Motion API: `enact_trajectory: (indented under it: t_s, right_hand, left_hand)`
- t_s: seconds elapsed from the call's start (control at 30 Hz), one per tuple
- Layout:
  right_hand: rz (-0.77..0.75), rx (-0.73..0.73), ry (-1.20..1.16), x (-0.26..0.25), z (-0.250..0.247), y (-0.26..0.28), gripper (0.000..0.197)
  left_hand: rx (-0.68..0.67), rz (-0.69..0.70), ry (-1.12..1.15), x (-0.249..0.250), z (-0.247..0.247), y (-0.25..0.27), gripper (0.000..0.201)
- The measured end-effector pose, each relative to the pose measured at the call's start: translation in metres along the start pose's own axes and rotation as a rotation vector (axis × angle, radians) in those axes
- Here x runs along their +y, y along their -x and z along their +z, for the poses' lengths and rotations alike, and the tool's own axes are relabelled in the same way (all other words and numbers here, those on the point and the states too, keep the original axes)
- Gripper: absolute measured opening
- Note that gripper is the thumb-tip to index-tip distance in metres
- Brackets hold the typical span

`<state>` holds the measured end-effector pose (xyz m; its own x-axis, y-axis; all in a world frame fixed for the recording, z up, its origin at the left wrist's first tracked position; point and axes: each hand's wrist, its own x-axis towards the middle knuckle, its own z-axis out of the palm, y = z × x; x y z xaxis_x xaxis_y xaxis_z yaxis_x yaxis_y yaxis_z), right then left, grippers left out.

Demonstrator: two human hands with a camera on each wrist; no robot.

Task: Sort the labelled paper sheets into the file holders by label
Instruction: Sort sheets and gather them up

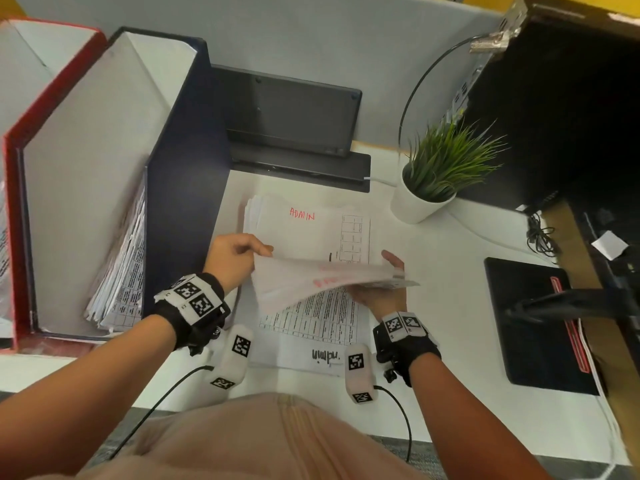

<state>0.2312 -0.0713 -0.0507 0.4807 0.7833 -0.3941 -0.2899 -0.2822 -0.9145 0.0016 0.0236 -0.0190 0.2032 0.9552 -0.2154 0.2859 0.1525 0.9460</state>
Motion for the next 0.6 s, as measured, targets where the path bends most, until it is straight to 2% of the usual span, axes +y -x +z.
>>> enact_trajectory:
  t_s: [0.07,0.1,0.2,0.23,0.27,0.37,0.43,0.5,0.6]
  right_hand:
    - [0.115,-0.026,-0.289,0.0,-0.003,-0.003,0.049]
    - [0.128,-0.013,-0.244,-0.002,-0.004,-0.004,0.042]
    - [0.314,0.035,-0.01,-0.003,-0.002,-0.008,0.022]
    - [0.283,0.034,0.01,-0.004,-0.001,-0.004,0.021]
    - [0.201,0.023,0.071,-0.002,-0.002,-0.004,0.028]
    - [0.15,0.034,0.043,-0.001,-0.005,-0.004,0.044]
    - [0.205,0.056,-0.016,-0.002,-0.005,-0.005,0.037]
    - [0.302,0.055,0.005,-0.007,-0.005,-0.004,0.031]
    - [0.262,0.039,-0.032,-0.006,-0.004,-0.004,0.042]
  left_hand:
    - [-0.003,-0.023,0.013,0.004,0.0,0.002,0.038]
    - [0.002,-0.041,0.03,0.007,0.0,0.003,0.038]
    - [0.011,-0.12,0.152,0.013,-0.003,-0.001,0.033]
    - [0.018,-0.163,0.157,0.013,-0.004,-0.005,0.027]
    - [0.028,-0.216,0.123,0.013,-0.006,-0.01,0.023]
    - [0.045,-0.364,-0.086,0.006,-0.007,-0.027,0.02]
    - [0.033,-0.431,-0.214,0.004,-0.008,-0.034,0.033]
    - [0.011,-0.437,-0.363,0.005,-0.008,-0.036,0.039]
    - [-0.003,-0.346,-0.559,0.01,-0.005,-0.036,0.036]
